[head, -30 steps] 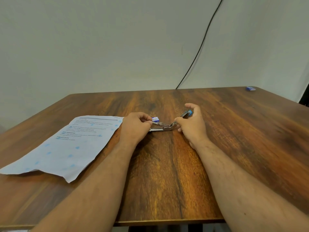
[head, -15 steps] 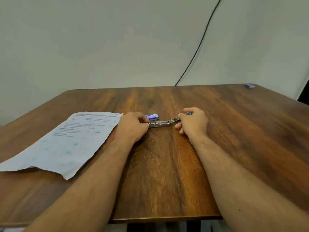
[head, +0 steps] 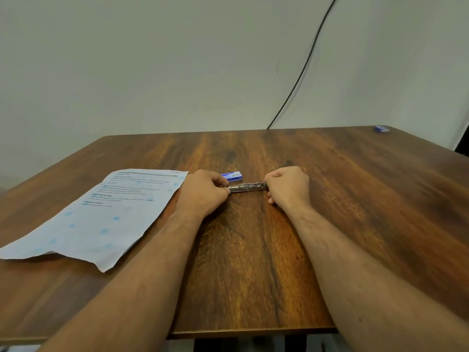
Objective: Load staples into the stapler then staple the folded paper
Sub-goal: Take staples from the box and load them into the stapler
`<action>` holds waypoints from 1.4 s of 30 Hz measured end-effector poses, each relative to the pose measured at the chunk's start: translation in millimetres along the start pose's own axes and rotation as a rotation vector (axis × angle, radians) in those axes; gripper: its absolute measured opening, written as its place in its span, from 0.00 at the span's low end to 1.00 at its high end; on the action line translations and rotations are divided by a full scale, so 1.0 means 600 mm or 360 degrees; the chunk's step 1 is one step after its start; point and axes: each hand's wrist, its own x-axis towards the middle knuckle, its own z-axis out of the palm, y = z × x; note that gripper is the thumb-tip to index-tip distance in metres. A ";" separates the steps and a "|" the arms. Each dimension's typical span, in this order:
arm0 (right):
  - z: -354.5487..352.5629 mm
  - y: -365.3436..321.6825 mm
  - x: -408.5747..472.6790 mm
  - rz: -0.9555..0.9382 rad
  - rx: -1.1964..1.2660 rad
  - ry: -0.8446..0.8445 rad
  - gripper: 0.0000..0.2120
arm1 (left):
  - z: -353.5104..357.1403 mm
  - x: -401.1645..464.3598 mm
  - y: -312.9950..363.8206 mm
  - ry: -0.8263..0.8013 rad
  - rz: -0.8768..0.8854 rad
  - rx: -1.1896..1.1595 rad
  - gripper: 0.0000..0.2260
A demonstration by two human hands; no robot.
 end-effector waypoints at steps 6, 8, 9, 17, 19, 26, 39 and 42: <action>-0.002 -0.002 -0.009 -0.0406 -0.0171 -0.0309 0.07 | -0.001 0.000 0.002 -0.0024 0.0002 0.0024 0.08; -0.003 -0.002 -0.011 -0.0459 -0.0197 -0.0325 0.08 | -0.001 -0.003 0.003 -0.0008 0.0034 0.0002 0.07; -0.003 -0.002 -0.012 -0.0482 -0.0201 -0.0326 0.08 | -0.001 -0.004 0.003 0.0004 0.0060 -0.0010 0.06; 0.010 0.000 -0.008 -0.0494 -0.0282 -0.0273 0.17 | -0.004 -0.006 -0.002 -0.0044 0.0154 -0.0177 0.05; 0.012 0.000 -0.007 -0.0486 -0.0307 -0.0267 0.20 | -0.004 -0.007 -0.002 -0.0045 0.0194 -0.0200 0.05; 0.013 -0.003 -0.010 -0.0510 -0.0345 -0.0259 0.22 | -0.007 -0.009 -0.003 -0.0094 0.0218 -0.0232 0.05; 0.012 -0.008 -0.015 -0.0538 -0.0396 -0.0303 0.18 | -0.010 -0.010 0.002 -0.0126 0.0123 -0.0326 0.05; 0.011 -0.009 -0.016 -0.0549 -0.0384 -0.0316 0.15 | -0.011 -0.010 0.003 -0.0142 0.0094 -0.0364 0.06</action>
